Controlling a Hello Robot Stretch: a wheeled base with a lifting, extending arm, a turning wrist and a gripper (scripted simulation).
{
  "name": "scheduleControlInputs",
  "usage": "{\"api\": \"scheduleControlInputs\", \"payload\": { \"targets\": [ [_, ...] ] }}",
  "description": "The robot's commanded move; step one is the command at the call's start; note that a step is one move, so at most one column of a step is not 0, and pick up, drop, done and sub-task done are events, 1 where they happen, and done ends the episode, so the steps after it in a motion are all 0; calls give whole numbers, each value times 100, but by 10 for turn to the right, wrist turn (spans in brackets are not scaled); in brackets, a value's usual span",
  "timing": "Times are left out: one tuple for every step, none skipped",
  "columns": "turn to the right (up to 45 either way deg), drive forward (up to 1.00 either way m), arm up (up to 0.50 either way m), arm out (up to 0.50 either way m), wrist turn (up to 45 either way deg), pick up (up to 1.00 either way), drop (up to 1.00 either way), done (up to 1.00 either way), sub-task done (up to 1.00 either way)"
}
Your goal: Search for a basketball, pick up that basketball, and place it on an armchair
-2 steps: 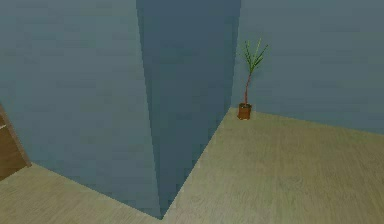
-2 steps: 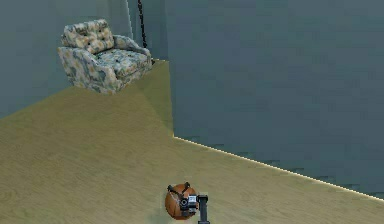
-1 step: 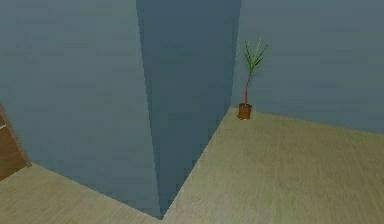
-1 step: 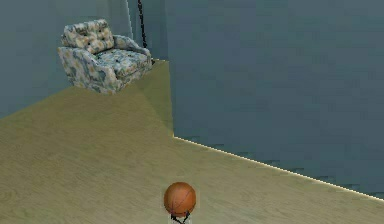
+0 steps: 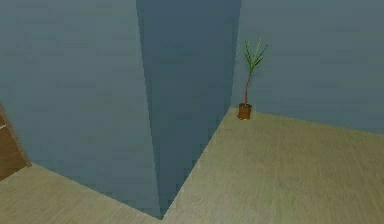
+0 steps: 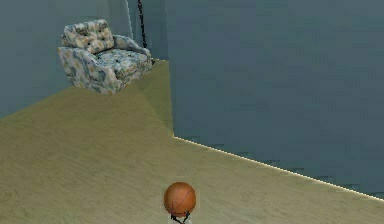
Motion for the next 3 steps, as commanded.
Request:
{"api": "scheduleControlInputs", "payload": {
  "targets": [
    [0, 0, 10, 0, 0, 0, 0, 0, 0],
    [0, 0, 50, 0, 0, 0, 0, 0, 0],
    [0, 0, 38, 0, 0, 0, 0, 0, 0]
  ]
}}
